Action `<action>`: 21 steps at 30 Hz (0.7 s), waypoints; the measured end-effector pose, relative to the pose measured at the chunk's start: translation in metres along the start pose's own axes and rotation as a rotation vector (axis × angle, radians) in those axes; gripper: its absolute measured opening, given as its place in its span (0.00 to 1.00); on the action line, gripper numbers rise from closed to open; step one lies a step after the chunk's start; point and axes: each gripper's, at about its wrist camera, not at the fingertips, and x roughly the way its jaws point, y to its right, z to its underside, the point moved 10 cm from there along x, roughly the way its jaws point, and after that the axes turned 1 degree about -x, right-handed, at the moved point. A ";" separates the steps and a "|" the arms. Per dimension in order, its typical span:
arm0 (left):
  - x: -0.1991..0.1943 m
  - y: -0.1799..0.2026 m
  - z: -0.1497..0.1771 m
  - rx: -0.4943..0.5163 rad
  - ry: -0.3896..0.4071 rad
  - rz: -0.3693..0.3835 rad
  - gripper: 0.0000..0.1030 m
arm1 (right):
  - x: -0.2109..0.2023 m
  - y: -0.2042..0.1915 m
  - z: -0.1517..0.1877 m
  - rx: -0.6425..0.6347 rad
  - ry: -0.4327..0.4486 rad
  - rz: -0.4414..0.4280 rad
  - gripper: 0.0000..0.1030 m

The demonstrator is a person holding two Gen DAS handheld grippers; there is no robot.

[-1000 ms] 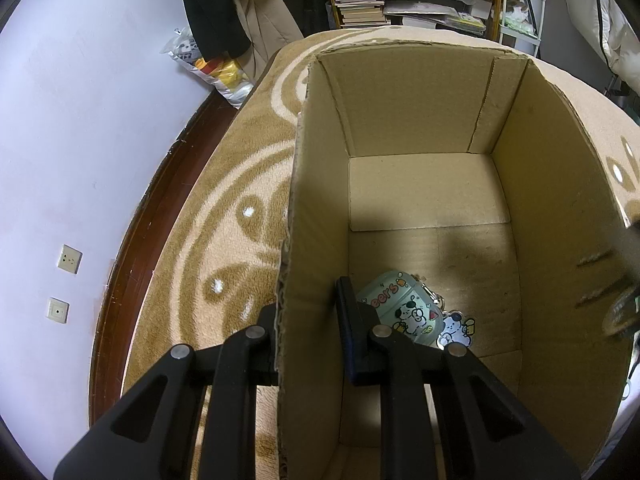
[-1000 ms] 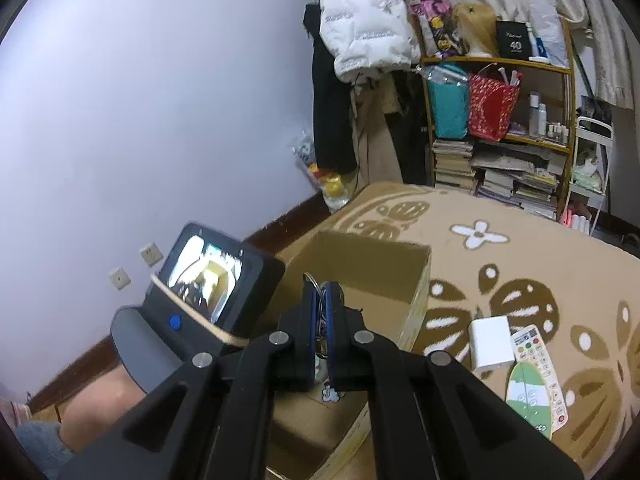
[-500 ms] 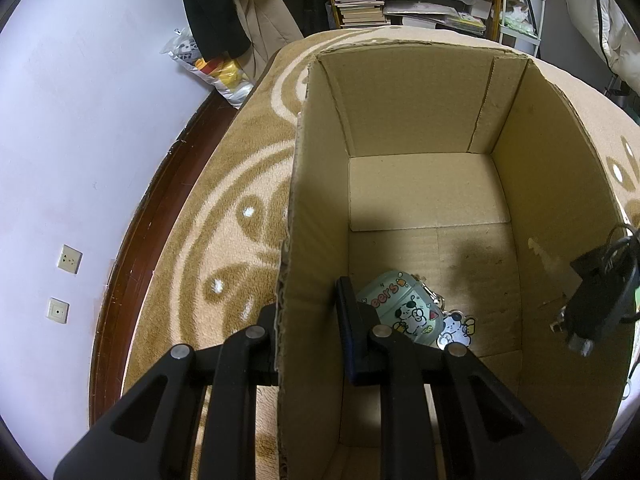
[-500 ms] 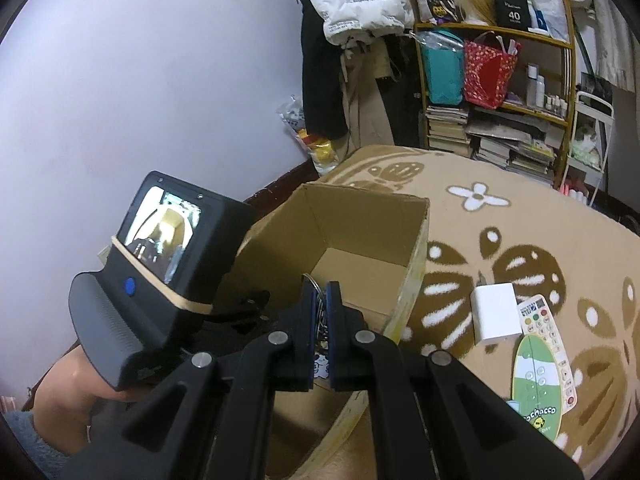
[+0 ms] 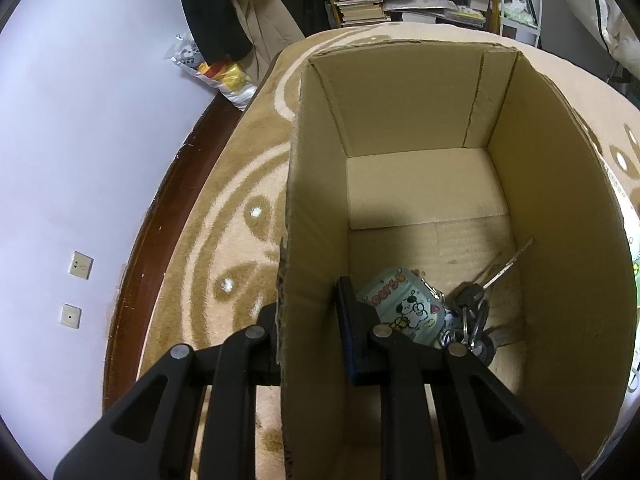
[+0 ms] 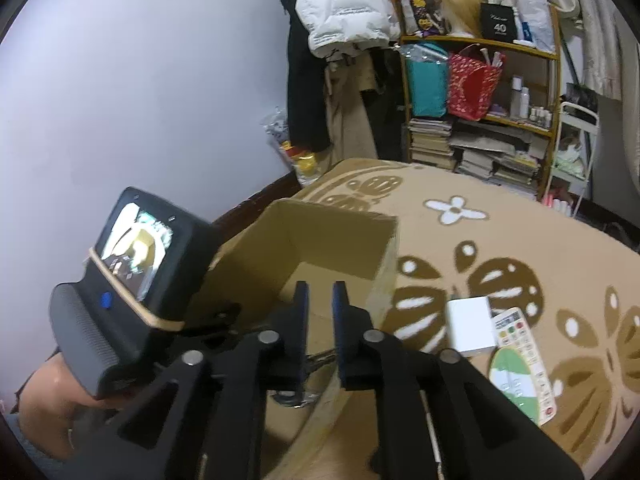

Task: Organize soft objects
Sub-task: 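Carry the keys over the box and release them inside, then lower the right gripper onto the white charger and close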

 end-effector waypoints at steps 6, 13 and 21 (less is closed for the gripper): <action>-0.002 -0.002 0.001 0.000 -0.013 -0.002 0.18 | -0.001 0.035 -0.004 0.041 0.014 0.064 0.54; -0.004 -0.001 0.001 0.000 -0.014 -0.004 0.18 | 0.004 0.073 0.000 0.097 0.003 0.120 0.81; -0.004 -0.001 0.001 0.002 -0.015 -0.005 0.18 | 0.025 0.105 0.017 0.133 -0.059 0.170 0.89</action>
